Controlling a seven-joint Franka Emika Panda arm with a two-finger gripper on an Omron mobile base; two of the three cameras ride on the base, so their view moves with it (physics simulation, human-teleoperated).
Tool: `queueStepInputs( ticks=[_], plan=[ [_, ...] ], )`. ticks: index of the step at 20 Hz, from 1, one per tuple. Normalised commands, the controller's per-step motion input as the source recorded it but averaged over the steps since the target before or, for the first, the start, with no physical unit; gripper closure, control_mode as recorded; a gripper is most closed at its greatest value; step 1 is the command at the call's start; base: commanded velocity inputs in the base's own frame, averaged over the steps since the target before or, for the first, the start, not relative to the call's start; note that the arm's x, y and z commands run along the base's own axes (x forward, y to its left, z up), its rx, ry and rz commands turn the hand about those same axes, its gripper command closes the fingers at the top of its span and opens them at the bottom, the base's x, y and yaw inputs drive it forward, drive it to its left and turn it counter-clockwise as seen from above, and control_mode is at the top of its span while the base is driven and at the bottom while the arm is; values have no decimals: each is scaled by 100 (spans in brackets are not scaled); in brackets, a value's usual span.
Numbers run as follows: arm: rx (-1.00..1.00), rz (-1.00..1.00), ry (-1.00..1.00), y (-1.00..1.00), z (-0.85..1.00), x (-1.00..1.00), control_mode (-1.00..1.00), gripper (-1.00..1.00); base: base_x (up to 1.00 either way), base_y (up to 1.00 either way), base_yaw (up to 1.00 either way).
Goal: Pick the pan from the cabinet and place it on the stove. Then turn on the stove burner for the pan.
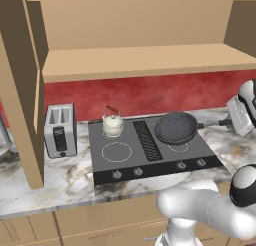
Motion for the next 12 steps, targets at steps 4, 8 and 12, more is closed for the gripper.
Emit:
queueStepInputs(
  ticks=[4,8,12],
  plan=[
    [0,0,2,-12,-17,28,-100,100,0,0,0],
    [0,0,0,-20,-23,19,-100,100,0,0,0],
    [0,0,0,-23,-32,13,-100,100,0,0,0]
  ],
)
